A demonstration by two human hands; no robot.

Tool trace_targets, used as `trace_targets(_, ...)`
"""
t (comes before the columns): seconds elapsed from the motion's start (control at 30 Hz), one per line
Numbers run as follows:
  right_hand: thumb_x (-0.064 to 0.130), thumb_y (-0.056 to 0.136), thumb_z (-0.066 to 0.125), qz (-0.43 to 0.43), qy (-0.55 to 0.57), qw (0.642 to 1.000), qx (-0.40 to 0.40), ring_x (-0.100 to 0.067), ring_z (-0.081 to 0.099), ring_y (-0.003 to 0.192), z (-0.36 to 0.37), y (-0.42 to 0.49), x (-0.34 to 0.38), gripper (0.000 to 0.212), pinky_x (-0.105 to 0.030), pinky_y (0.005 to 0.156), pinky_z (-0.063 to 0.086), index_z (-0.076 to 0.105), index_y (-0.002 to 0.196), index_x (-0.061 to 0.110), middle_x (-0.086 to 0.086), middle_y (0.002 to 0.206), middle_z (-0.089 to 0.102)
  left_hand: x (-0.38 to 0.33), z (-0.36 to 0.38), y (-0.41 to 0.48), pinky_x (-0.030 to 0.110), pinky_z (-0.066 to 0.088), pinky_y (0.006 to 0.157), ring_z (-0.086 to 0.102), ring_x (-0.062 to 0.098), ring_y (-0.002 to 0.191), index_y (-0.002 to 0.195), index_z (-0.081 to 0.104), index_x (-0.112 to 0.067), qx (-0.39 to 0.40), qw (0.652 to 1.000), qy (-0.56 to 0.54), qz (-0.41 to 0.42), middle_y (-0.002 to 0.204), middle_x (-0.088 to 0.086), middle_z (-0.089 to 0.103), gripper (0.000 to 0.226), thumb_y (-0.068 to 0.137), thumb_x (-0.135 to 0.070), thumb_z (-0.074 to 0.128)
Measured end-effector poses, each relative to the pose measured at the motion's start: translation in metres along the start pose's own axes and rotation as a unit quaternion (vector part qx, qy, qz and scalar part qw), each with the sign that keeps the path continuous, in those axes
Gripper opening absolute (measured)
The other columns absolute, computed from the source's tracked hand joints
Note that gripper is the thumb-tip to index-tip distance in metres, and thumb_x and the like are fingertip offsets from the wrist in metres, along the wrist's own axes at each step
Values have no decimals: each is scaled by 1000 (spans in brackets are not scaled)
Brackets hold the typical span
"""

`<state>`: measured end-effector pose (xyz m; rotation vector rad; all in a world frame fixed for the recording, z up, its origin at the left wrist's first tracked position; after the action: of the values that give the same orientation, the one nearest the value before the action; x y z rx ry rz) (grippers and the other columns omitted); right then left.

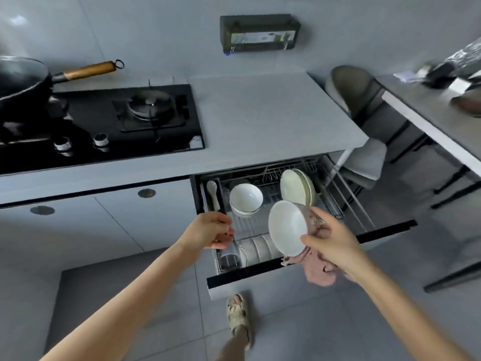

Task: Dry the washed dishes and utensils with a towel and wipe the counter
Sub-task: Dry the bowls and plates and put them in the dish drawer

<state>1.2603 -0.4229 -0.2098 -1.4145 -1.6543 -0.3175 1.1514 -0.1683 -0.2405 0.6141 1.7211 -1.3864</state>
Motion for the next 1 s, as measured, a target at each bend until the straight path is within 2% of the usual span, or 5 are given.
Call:
trace_targets(0.1,33,72,74,-6,-115,993,-22,-12,62,97,-15,56,-9,75,-31,79,50,40,138,42,13,111,66,-3,16,54,25,57,61,64,19,69,100,61,-7,-18,999,1,-31,88,12,68,16,91,2,51)
trace_targets(0.27,39,76,70,-48,-277,960,17,4,52,44,8,140,-24,70,-9,37,32,38,138,42,10,95,63,-3,36,119,24,56,55,63,18,67,96,61,-7,-53,995,7,-84,82,10,66,17,90,3,49)
trace_targets(0.43,43,75,65,-34,-385,914,122,-16,64,73,55,200,-66,76,-30,62,55,33,143,35,-2,100,63,2,48,146,27,55,61,64,19,69,97,61,-9,-84,988,-7,-128,84,10,66,17,92,1,48)
trace_targets(0.7,39,79,67,-32,-460,864,200,-22,62,81,102,261,-111,67,-29,61,48,36,137,28,-7,105,61,19,33,144,18,53,50,63,17,70,98,61,-10,-216,958,-74,-173,88,11,67,20,93,4,46)
trace_targets(1.0,34,84,66,-12,-506,829,238,-27,62,97,152,273,-143,60,-31,72,50,38,136,23,-15,118,52,64,44,125,29,57,68,66,23,78,101,63,-7,-311,912,-135,-232,90,12,68,19,94,0,47)
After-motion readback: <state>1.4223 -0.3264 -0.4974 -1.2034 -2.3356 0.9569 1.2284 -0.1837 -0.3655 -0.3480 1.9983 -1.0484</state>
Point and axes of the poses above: each hand's wrist, its own y-axis towards the middle knuckle, its own z-axis out of the palm, x = y × z, the point moved 8 cm from there along y, towards the middle knuckle
